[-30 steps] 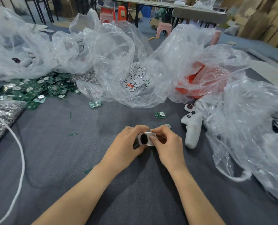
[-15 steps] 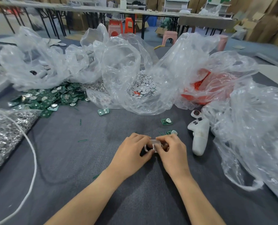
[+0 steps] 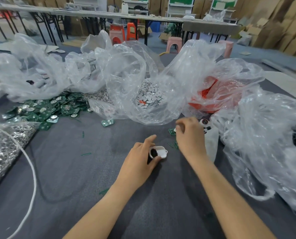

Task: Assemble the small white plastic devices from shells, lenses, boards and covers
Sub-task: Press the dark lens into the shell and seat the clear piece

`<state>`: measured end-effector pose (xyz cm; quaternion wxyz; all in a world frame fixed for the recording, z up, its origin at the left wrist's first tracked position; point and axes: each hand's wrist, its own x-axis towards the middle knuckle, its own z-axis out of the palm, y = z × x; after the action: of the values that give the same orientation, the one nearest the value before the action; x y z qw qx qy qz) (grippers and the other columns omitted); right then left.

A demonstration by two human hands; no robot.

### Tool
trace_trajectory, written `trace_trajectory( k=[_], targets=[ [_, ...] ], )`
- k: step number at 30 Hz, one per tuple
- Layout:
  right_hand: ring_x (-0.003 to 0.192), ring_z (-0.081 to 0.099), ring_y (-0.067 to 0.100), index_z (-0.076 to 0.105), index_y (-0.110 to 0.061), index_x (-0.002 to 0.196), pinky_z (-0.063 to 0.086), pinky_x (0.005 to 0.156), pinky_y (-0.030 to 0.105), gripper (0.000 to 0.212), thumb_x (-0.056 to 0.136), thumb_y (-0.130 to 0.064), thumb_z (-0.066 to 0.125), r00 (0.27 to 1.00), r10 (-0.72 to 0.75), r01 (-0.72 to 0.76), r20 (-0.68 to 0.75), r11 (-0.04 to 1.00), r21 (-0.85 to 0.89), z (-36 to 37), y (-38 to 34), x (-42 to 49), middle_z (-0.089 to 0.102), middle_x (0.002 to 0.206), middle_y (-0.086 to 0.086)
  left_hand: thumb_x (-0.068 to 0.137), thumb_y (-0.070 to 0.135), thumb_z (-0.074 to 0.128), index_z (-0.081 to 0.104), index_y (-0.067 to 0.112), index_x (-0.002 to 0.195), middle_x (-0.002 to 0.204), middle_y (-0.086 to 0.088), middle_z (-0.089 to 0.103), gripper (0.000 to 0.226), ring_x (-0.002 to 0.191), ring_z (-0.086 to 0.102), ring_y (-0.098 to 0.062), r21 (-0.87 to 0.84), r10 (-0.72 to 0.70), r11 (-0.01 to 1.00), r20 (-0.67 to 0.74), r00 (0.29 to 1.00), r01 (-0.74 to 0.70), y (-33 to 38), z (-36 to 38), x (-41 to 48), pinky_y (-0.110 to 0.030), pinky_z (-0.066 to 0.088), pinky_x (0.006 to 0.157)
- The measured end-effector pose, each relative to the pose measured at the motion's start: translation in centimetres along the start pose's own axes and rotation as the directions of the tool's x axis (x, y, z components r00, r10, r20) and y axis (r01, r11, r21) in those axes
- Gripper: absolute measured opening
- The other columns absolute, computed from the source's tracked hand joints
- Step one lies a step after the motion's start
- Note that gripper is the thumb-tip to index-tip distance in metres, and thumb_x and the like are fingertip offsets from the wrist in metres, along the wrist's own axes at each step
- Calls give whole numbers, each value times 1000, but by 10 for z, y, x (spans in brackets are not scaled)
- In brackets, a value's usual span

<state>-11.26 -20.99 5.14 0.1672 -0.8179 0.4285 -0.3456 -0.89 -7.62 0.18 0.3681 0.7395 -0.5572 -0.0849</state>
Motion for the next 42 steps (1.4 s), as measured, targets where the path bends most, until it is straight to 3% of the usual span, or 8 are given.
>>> trace_trajectory(
  k=[6, 11, 18, 22, 25, 27, 31, 42],
  targets=[
    [102, 60, 30, 60, 1, 113, 43, 71, 33, 31, 90, 11, 41, 954, 165, -10, 251, 853, -522, 27, 18, 84, 61, 114, 17, 94, 32, 58, 28, 29, 146, 116, 19, 59, 60, 111, 47, -8, -76, -43, 996, -37, 998, 40, -2, 1, -2, -12, 33, 79],
    [100, 63, 31, 62, 1, 112, 44, 67, 32, 34, 89, 14, 41, 950, 190, 5, 248, 784, -621, 39, 30, 93, 64, 110, 18, 95, 29, 58, 34, 26, 143, 95, 18, 64, 54, 97, 55, -9, -176, -66, 983, -112, 991, 46, -3, -1, -2, -28, 48, 86],
    [96, 63, 32, 65, -1, 107, 44, 64, 33, 27, 89, 7, 46, 959, 230, -66, 167, 752, -656, 32, 22, 100, 66, 103, 16, 93, 36, 60, 38, 28, 140, 94, 17, 64, 53, 97, 52, -4, -204, -98, 976, -91, 991, 78, -2, -1, 0, -14, 38, 83],
    [83, 62, 33, 60, 1, 102, 41, 61, 33, 21, 86, 2, 47, 994, 23, 53, 107, 754, -655, 15, 6, 88, 64, 89, 14, 83, 45, 65, 40, 36, 136, 98, 25, 59, 60, 100, 46, 2, -200, -107, 975, -38, 994, 97, -3, -2, 2, -7, 36, 80],
    [71, 54, 26, 61, -4, 97, 40, 61, 31, 16, 86, -6, 50, 997, -69, 80, 41, 870, -487, -4, -6, 65, 59, 78, 9, 77, 53, 67, 38, 39, 137, 102, 28, 56, 69, 106, 45, 1, -157, -73, 985, 19, 997, 75, -5, -3, 3, -15, 40, 86],
    [73, 60, 19, 69, -11, 94, 47, 66, 29, 15, 86, -9, 56, 997, 0, 9, 77, 992, -127, -14, -11, 37, 68, 82, 4, 76, 52, 69, 35, 41, 138, 109, 25, 59, 71, 109, 46, -3, -121, -48, 991, 50, 998, 54, -6, -3, 2, -23, 42, 91],
    [60, 60, -6, 69, -26, 82, 44, 56, 10, 22, 85, -4, 66, 942, 121, -268, 313, 834, 483, -14, -11, -30, 71, 71, -13, 77, 46, 71, 36, 41, 137, 110, 25, 59, 69, 108, 51, -6, -168, -17, 986, 19, 1000, 20, -4, -5, -1, -29, 45, 93],
    [62, 63, 1, 71, -12, 81, 43, 57, 9, 9, 84, -3, 68, 929, 98, -321, 357, 695, 644, -3, -1, -58, 74, 74, 2, 91, 10, 63, 66, 32, 100, 96, 10, 72, 24, 87, 67, -9, -445, -138, 893, -130, 982, 66, -6, -15, -5, -36, 54, 78]
  ],
)
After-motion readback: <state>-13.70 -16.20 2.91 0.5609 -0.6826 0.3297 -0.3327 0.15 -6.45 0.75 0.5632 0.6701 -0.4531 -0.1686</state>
